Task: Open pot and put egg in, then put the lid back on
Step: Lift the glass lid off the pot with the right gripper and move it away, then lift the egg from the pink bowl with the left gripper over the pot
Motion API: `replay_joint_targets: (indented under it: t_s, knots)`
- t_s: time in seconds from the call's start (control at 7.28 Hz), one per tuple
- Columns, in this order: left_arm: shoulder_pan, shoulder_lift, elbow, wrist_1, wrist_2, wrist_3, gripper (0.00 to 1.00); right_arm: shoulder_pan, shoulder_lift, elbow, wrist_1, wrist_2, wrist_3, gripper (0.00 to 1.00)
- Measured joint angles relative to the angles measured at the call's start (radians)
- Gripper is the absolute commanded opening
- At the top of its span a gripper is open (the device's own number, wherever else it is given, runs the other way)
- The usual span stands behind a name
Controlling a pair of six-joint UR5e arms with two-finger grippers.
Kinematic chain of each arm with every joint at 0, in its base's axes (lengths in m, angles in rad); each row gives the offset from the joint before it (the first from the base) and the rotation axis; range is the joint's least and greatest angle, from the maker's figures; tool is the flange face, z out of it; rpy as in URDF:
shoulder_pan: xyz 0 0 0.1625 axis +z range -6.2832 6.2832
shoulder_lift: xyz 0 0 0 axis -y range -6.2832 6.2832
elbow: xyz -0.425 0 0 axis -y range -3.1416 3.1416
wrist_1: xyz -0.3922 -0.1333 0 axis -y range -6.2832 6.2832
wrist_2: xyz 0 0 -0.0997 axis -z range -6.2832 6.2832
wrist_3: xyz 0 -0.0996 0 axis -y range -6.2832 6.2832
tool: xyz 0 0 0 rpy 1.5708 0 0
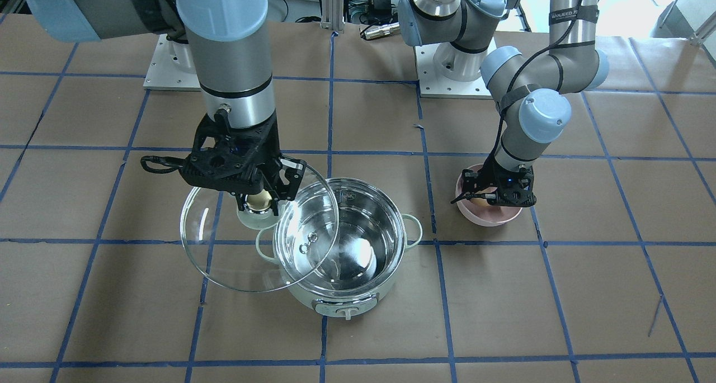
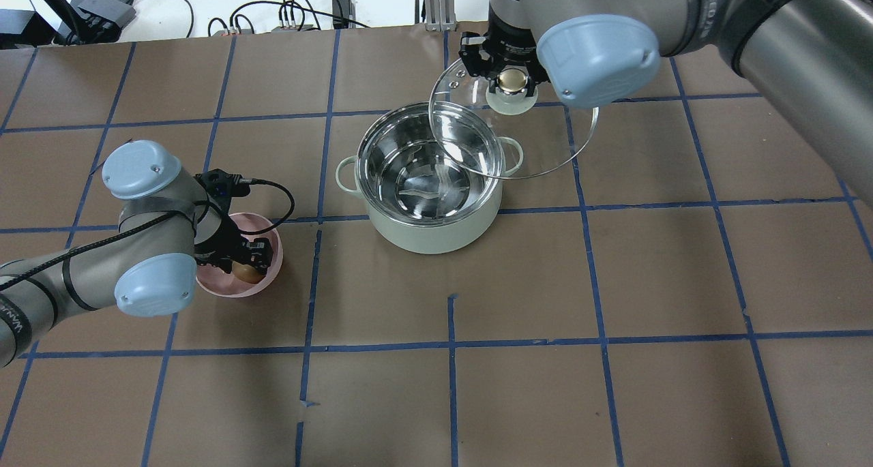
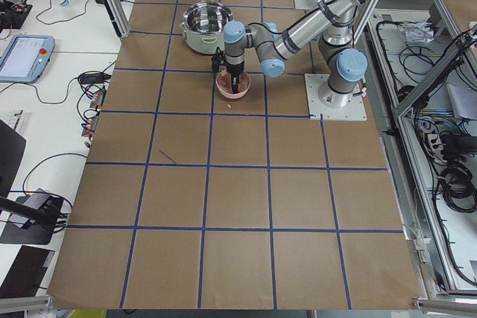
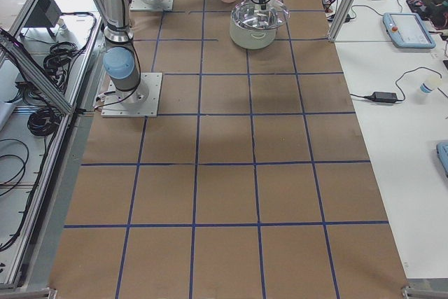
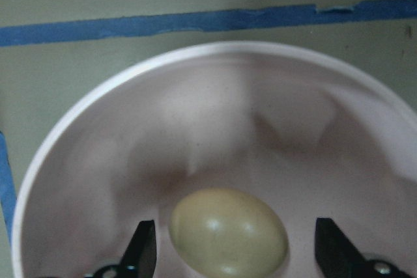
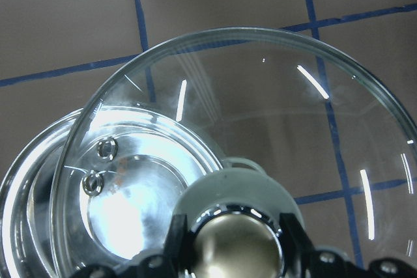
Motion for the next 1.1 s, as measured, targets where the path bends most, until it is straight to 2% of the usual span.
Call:
replay_joint_targets:
  t_s: [0.41,0.55,1.1]
  knots:
    - [0.001,0.001,0.001,0.002,0.001,-0.001,0.1,-0.103,-0.052,0.0,0.053,0.032,-0.108,0.41]
    - [0.001,0.001,0.001,0.003,0.001,-0.001,0.07,-0.132,-0.065,0.0,0.067,0.039,-0.145,0.41]
    - [0.001,0.006,0.012,0.003,0.002,-0.003,0.07,-0.206,-0.099,0.0,0.121,0.043,-0.254,0.42]
